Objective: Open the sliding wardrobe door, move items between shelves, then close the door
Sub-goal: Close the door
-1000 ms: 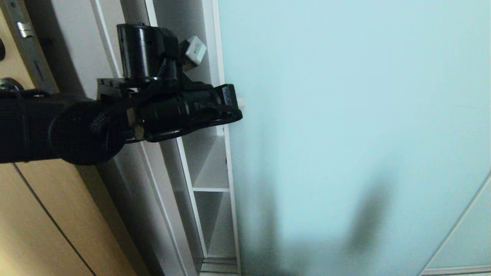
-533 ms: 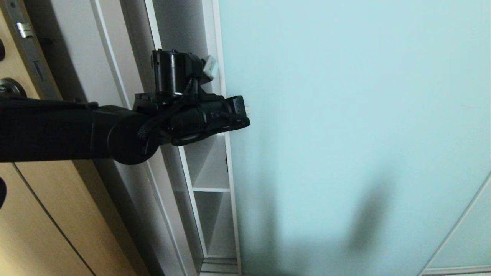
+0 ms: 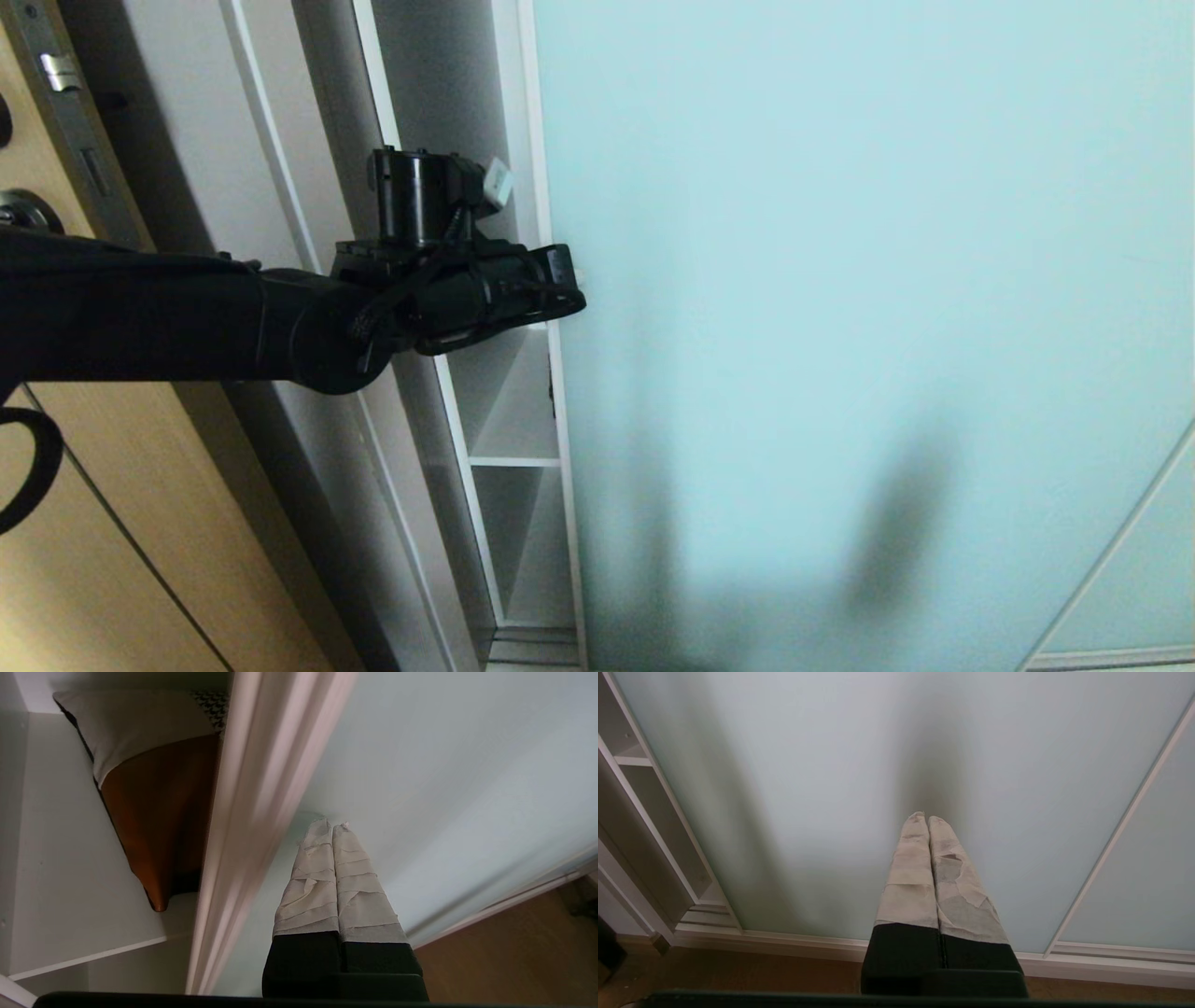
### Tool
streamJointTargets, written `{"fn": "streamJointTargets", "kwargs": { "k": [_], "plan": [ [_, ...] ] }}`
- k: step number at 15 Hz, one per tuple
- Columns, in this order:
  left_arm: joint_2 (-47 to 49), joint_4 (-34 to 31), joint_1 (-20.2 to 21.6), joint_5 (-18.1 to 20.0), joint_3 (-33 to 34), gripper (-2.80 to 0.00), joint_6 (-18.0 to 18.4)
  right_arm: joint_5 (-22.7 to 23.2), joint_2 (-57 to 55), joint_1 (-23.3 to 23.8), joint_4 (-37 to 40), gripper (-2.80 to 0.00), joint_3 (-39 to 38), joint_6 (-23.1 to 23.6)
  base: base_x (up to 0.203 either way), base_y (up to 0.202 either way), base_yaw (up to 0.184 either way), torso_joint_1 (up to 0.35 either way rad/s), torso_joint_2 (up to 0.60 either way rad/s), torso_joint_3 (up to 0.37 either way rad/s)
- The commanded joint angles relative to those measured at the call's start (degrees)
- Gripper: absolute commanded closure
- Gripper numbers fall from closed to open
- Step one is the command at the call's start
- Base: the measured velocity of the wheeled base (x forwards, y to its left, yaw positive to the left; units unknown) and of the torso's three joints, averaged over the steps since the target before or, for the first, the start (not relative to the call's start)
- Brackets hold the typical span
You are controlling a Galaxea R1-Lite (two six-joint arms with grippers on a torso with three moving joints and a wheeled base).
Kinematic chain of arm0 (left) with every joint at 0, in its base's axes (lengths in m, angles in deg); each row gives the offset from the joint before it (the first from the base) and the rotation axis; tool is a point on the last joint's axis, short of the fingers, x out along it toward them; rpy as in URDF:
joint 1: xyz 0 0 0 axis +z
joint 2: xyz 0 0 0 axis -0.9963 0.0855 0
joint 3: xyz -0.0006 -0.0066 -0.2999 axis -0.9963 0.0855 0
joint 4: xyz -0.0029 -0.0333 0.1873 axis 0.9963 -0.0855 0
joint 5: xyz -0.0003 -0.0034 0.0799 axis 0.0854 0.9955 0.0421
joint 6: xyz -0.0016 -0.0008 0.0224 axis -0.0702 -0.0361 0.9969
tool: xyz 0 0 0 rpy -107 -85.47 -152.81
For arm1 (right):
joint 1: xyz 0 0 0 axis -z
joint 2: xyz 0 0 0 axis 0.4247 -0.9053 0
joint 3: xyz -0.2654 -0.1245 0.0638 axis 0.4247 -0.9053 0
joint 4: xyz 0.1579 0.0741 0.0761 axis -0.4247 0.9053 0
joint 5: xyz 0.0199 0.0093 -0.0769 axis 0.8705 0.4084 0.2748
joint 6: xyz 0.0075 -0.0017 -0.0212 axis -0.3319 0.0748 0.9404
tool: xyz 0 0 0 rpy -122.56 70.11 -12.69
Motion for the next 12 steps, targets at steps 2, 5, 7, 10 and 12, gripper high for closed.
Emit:
{"fn": "streamJointTargets", "kwargs": {
  "k": [2,5,7,10,12],
  "plan": [
    [1.32,0.02,0.75,0.04,-0.28,0.0,-0.13,0.02,0.01,-0.01,-0.04,0.0,0.0,0.0,0.0,0.0,0.0,0.0,0.0,0.0],
    [0.81,0.0,0.8,0.21,-0.11,0.0,-0.13,0.02,0.01,0.04,-0.04,0.0,0.0,0.0,0.0,0.0,0.0,0.0,0.0,0.0],
    [1.14,0.19,1.22,0.01,-0.39,0.0,-0.13,0.02,-0.07,0.04,-0.04,0.0,0.0,0.0,0.0,0.0,0.0,0.0,0.0,0.0],
    [-0.12,0.11,2.8,0.01,0.59,0.0,-0.13,0.02,0.01,-0.05,-0.04,0.0,0.0,0.0,0.0,0.0,0.0,0.0,0.0,0.0],
    [-2.02,-0.09,3.44,0.03,1.62,0.0,-0.1,0.02,-0.01,-0.02,-0.04,0.0,0.0,0.0,0.0,0.0,0.0,0.0,0.0,0.0]
  ]
}}
